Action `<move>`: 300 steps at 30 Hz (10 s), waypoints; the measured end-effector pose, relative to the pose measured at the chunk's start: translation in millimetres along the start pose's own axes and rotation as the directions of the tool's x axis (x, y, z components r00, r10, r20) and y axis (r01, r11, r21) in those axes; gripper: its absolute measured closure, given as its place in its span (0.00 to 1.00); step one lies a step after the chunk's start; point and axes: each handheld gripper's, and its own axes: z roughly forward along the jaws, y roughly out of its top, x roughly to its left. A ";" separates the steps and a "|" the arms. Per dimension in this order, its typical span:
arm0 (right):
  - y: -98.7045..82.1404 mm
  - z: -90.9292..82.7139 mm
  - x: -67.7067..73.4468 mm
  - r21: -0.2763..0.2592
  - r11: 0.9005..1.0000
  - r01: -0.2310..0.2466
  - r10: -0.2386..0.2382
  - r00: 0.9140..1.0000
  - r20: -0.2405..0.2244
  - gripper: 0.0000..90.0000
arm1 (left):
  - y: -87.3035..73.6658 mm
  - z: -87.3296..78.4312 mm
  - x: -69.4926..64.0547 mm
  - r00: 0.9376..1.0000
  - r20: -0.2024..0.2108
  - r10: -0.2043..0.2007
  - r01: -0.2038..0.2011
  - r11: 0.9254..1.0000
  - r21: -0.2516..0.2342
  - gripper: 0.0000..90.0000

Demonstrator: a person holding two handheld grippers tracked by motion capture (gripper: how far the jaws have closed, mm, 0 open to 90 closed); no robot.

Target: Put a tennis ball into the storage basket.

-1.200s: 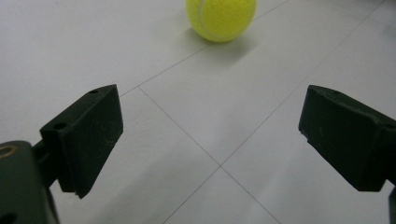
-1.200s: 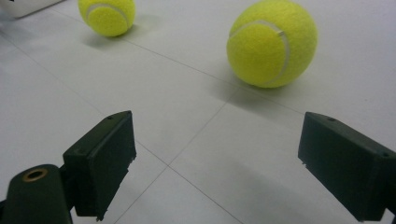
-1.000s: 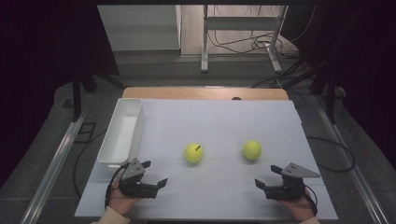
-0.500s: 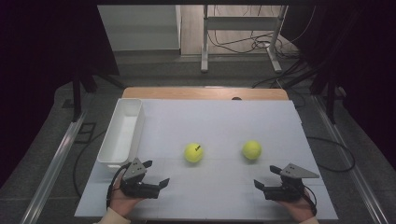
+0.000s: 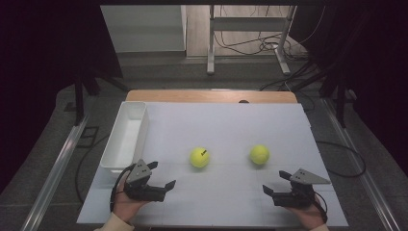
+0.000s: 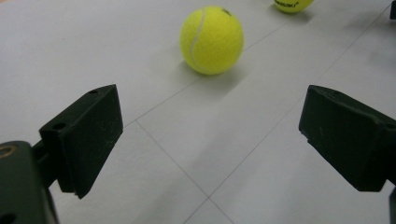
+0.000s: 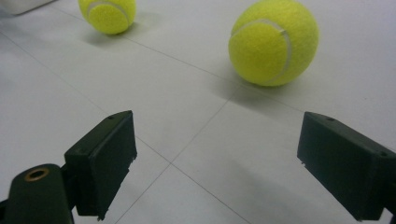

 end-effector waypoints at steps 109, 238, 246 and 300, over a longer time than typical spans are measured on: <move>-1.3 2.8 0.6 0.018 0.999 0.028 -0.028 1.000 0.002 0.14 | 82.8 110.9 -0.6 0.997 0.077 -0.009 -0.007 0.980 0.200 0.08; -1.7 5.6 -1.9 0.031 0.999 0.034 -0.035 0.999 0.015 0.15 | 110.7 45.7 22.6 0.996 0.083 -0.013 0.017 0.999 -0.043 0.29; -2.7 3.6 -4.3 0.017 0.999 0.027 -0.027 1.000 0.007 0.15 | 114.9 43.2 31.0 0.997 0.058 -0.044 0.048 0.997 -0.057 0.29; -3.1 5.4 -4.1 0.029 0.999 0.030 -0.030 0.999 0.011 0.15 | 139.2 30.2 86.4 0.988 -0.075 -0.133 0.130 0.990 -0.047 0.29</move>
